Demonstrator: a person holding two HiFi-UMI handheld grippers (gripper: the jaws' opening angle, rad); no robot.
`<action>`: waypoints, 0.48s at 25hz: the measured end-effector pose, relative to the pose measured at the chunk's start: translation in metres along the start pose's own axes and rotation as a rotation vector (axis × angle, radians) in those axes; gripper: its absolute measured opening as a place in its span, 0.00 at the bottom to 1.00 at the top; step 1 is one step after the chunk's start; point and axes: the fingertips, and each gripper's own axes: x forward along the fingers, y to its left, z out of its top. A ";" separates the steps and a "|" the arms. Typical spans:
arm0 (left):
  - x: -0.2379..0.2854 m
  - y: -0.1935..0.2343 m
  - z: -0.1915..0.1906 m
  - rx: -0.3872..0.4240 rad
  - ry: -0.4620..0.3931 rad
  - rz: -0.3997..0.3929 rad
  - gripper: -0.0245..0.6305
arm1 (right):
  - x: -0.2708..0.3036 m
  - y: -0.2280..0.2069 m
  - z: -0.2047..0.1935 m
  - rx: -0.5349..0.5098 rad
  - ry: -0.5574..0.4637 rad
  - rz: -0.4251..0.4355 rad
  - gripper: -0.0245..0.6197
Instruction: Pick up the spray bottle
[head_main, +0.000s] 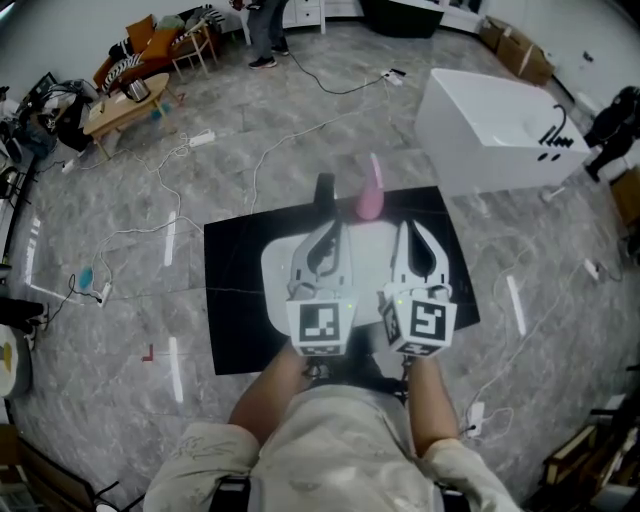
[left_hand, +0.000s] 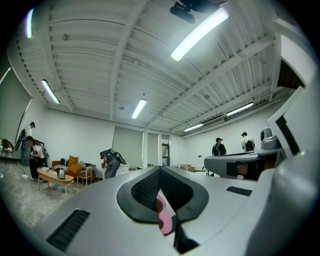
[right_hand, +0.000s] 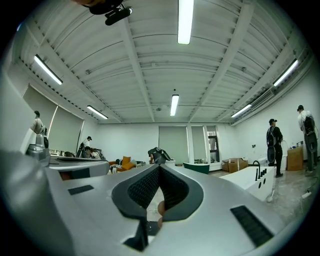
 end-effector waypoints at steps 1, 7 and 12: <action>0.006 0.000 -0.001 0.001 0.000 0.006 0.04 | 0.006 -0.003 -0.001 0.001 0.002 0.006 0.04; 0.040 -0.002 -0.007 0.013 -0.005 0.049 0.04 | 0.040 -0.022 -0.007 0.004 0.012 0.052 0.04; 0.062 -0.004 -0.011 -0.028 -0.006 0.078 0.04 | 0.062 -0.034 -0.013 0.001 0.026 0.078 0.04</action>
